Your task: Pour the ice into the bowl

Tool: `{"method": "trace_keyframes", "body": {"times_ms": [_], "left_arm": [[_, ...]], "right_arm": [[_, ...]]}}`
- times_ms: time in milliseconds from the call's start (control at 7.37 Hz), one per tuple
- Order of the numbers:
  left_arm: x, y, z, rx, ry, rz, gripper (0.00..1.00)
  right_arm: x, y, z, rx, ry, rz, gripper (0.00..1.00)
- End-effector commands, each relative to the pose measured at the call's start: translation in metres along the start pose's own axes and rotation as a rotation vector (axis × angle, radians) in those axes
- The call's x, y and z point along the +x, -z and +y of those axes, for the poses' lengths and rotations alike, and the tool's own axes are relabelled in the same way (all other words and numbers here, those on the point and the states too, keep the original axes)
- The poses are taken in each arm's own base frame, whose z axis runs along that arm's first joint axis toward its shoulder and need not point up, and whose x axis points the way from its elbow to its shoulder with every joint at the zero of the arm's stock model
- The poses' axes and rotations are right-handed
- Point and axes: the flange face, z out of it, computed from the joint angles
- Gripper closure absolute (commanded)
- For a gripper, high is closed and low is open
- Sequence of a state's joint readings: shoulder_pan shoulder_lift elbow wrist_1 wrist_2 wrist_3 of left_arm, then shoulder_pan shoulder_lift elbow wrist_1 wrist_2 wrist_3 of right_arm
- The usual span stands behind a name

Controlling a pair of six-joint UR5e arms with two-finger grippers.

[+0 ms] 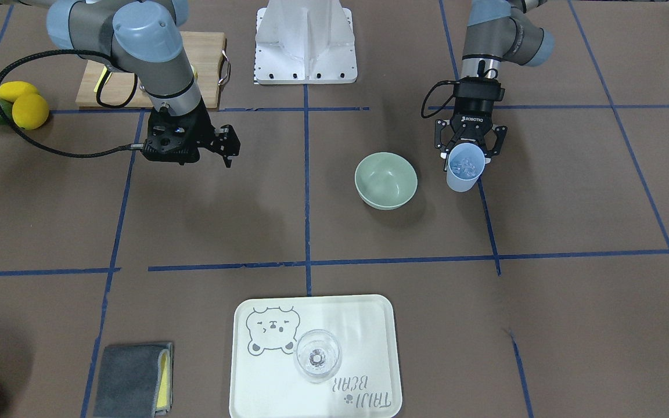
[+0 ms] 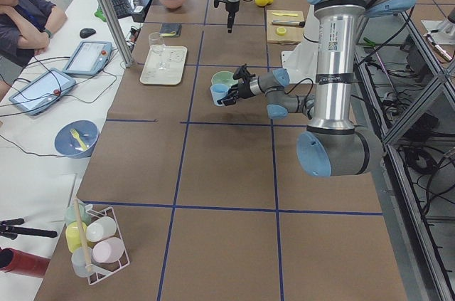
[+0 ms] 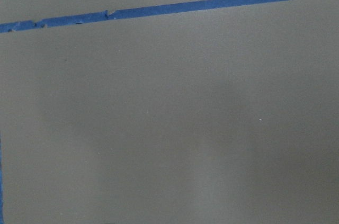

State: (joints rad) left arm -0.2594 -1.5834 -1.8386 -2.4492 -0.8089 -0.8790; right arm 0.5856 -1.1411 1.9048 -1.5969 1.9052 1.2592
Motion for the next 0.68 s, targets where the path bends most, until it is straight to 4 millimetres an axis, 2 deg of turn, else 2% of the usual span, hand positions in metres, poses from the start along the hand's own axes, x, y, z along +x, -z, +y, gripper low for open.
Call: {"method": "trace_keyframes", "body": {"times_ms": [0, 407, 543], "left_arm": [[-0.0041, -0.0010, -0.0212, 0.204, -0.033, -0.169, 1.00], [-0.0059, 0.0026, -0.0272, 0.245, -0.280, -0.259, 1.00], [-0.0031, 0.0012, -0.0172, 0.238, -0.353, -0.274, 1.00]], "right_arm": [[0.0003, 0.0008, -0.0019, 0.002, -0.003, 0.000, 0.00], [0.0001, 0.0015, -0.0017, 0.003, -0.004, -0.002, 0.00], [-0.0008, 0.0024, -0.0017, 0.006, -0.004, -0.010, 0.00]]}}
